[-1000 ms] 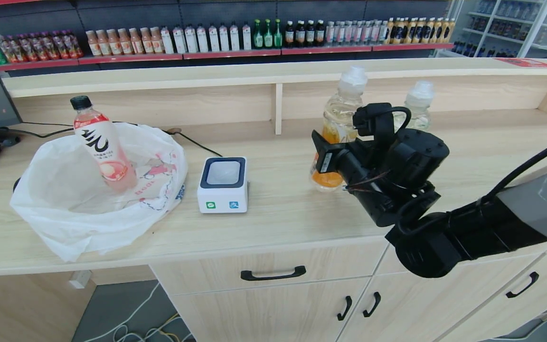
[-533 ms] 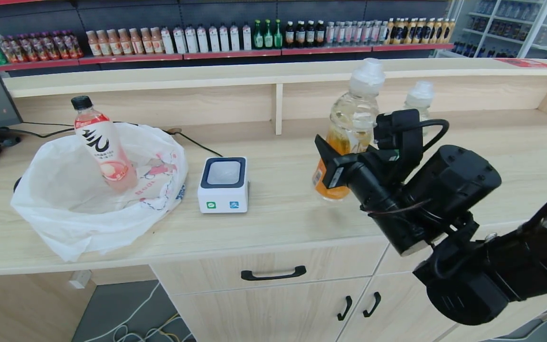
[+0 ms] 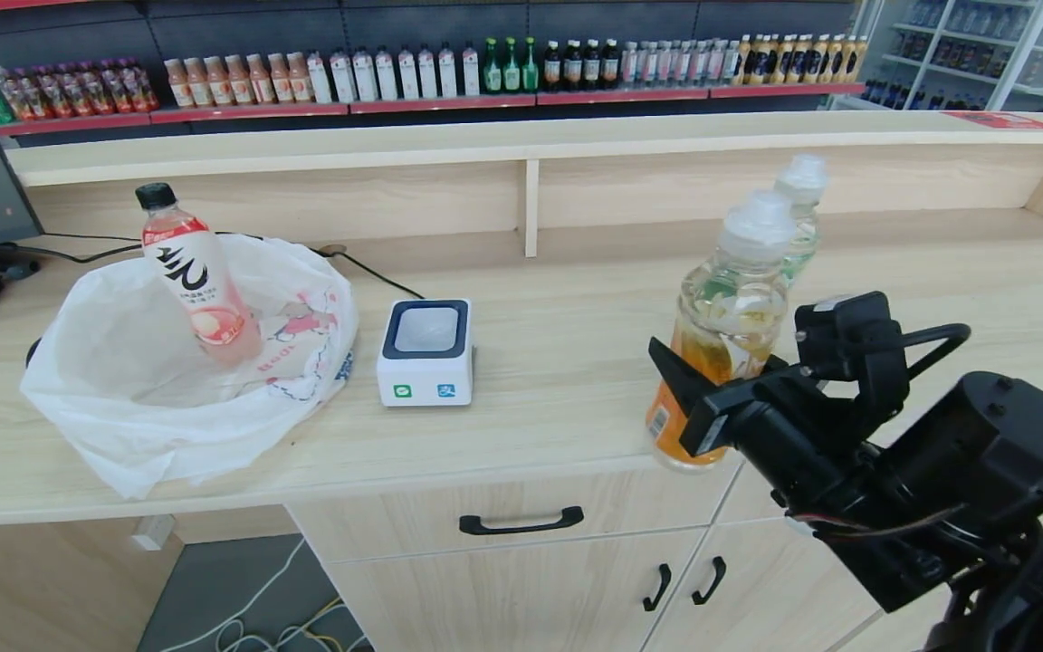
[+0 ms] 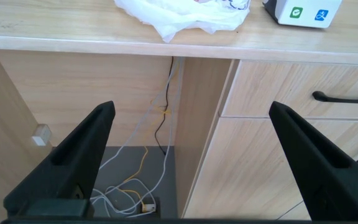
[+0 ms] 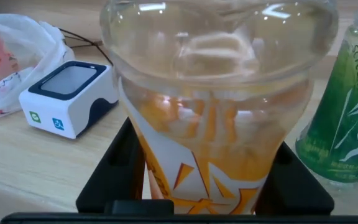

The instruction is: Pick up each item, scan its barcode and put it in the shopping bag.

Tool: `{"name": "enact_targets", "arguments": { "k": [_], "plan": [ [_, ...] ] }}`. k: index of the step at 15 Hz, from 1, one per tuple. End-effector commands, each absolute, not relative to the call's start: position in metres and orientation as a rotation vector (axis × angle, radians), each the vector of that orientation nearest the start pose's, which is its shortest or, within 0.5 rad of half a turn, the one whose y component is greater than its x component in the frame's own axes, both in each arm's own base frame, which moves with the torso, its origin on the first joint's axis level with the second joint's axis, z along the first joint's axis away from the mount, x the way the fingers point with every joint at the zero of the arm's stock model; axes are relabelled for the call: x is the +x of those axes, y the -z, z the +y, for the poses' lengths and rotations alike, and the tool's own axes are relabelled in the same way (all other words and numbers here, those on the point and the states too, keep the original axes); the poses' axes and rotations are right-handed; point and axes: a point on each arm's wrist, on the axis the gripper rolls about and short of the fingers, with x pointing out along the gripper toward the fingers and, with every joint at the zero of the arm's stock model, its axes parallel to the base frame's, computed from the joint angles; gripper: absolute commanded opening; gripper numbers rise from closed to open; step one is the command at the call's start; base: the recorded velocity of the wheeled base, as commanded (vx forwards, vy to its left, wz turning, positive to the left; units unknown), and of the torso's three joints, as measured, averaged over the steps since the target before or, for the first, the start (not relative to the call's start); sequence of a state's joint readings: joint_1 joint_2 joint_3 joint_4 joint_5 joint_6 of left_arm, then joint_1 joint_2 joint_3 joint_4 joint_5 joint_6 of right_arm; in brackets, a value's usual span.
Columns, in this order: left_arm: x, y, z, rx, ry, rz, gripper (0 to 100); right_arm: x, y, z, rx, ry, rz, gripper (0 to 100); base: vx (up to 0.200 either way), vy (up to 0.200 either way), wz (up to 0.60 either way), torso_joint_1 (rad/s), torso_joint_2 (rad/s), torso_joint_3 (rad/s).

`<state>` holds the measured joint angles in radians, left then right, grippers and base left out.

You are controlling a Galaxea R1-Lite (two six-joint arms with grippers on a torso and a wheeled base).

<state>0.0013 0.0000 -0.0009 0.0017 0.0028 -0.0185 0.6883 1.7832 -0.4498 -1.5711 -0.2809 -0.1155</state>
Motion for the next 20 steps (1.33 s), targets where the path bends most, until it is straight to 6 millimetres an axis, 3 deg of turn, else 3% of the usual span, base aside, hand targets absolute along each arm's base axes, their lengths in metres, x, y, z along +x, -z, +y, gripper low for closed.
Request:
{"name": "enact_targets", "arguments": {
  "k": [1,5,8,15,20],
  "plan": [
    [-0.023,-0.075,0.0,-0.018,-0.005,0.001,100,0.201,-0.171,0.161,0.006,-0.405,-0.243,0,0.0,0.0,0.0,0.0,0.0,0.0],
    [-0.023,-0.076,0.0,-0.015,-0.005,0.0,100,0.187,-0.174,0.169,0.062,-0.469,-0.244,0,0.0,0.0,0.0,0.0,0.0,0.0],
    [-0.023,-0.076,0.0,-0.015,-0.005,0.0,100,0.17,-0.181,0.185,0.145,-0.621,-0.254,0,0.0,0.0,0.0,0.0,0.0,0.0],
    [-0.023,-0.076,0.0,-0.011,-0.005,0.0,100,0.158,-0.2,0.182,0.376,-0.916,-0.238,0,0.0,0.0,0.0,0.0,0.0,0.0],
    [-0.023,-0.076,0.0,-0.011,-0.005,0.0,100,0.149,-0.208,0.187,0.528,-1.014,-0.189,0,0.0,0.0,0.0,0.0,0.0,0.0]
  ]
}}
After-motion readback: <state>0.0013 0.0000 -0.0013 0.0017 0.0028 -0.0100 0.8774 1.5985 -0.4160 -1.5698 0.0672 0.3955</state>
